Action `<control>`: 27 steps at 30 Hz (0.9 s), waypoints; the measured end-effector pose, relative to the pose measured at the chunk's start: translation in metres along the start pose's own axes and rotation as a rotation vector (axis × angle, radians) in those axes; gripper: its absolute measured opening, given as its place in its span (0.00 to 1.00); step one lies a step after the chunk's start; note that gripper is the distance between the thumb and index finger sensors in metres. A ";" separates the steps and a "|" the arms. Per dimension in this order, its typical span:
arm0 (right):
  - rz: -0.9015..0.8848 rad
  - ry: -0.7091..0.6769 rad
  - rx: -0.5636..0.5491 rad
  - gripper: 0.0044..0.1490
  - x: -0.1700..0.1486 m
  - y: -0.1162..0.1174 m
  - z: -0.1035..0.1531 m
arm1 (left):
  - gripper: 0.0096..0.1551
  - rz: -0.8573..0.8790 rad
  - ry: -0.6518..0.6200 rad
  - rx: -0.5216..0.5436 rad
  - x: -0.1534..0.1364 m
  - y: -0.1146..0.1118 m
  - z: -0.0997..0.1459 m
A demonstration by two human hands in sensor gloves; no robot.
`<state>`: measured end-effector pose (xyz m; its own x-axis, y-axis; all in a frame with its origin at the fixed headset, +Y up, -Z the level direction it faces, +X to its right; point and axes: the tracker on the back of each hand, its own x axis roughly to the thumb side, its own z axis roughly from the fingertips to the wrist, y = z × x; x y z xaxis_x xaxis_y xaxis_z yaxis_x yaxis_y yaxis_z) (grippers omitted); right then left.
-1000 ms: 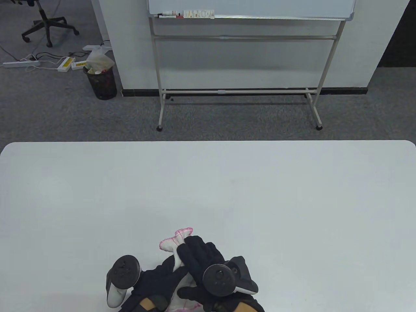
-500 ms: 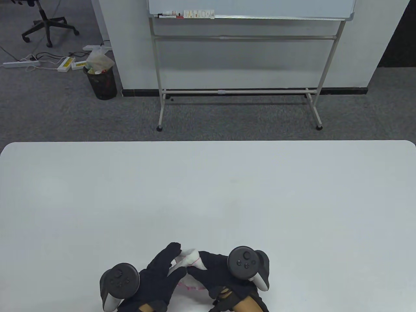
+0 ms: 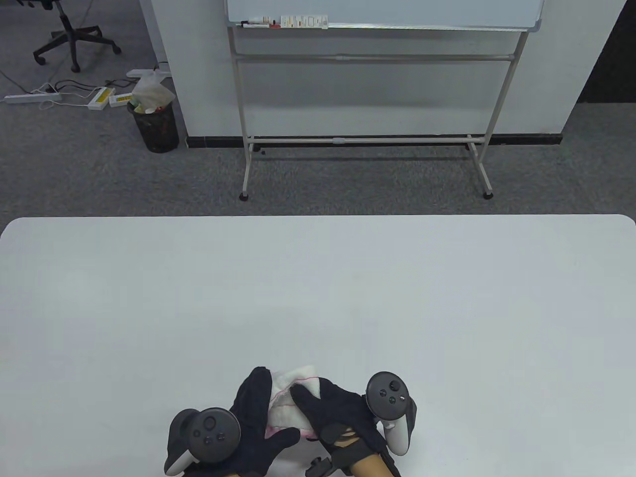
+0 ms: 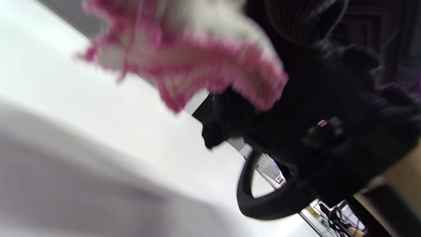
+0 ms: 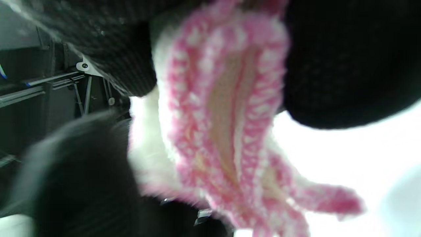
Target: Squeeze dry dish cloth into compact mass
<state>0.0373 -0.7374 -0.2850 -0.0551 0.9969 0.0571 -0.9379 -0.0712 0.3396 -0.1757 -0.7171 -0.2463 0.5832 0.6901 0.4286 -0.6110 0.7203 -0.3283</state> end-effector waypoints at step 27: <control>0.781 -0.409 0.126 0.73 0.040 0.025 0.014 | 0.35 0.303 0.037 0.275 -0.018 0.024 0.008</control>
<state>0.0168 -0.7000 -0.2614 -0.5137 0.5733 0.6383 -0.6378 -0.7528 0.1629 -0.2049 -0.7132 -0.2553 0.3706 0.8738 0.3148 -0.8755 0.4418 -0.1955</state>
